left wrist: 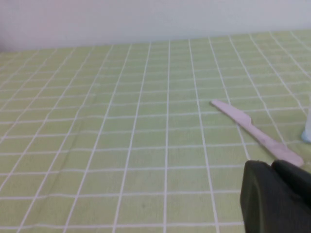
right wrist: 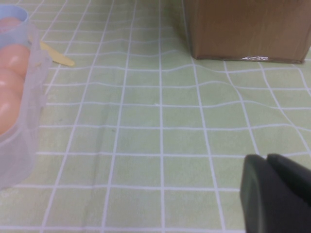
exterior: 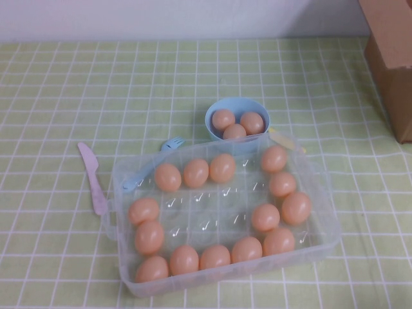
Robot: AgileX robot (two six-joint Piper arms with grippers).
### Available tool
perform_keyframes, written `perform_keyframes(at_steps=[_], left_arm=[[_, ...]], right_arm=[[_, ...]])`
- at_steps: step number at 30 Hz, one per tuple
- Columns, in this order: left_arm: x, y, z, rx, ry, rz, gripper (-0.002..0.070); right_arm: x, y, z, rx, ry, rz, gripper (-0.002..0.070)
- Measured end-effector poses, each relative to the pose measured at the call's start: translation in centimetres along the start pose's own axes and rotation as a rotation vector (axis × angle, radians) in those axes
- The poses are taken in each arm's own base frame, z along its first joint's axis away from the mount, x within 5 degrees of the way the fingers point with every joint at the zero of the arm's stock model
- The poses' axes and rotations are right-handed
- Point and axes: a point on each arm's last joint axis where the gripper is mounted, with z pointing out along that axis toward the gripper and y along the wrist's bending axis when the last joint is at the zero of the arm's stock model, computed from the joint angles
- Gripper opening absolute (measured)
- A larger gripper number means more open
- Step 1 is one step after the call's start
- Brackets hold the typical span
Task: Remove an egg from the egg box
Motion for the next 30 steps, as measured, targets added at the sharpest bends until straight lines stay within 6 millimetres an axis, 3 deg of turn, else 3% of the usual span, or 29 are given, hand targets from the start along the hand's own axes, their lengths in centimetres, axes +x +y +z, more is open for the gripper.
perform_keyframes(at_steps=[11,30], left_arm=[[1.4,-0.1,-0.1,0.009,0.150,-0.014,-0.0003],[1.4,-0.2,-0.1,0.012,0.159,-0.025,-0.0004]], right_arm=[[0.0,0.0,0.0,0.000,0.000,0.000,-0.0017],[0.0,0.0,0.0,0.000,0.000,0.000,-0.0017]])
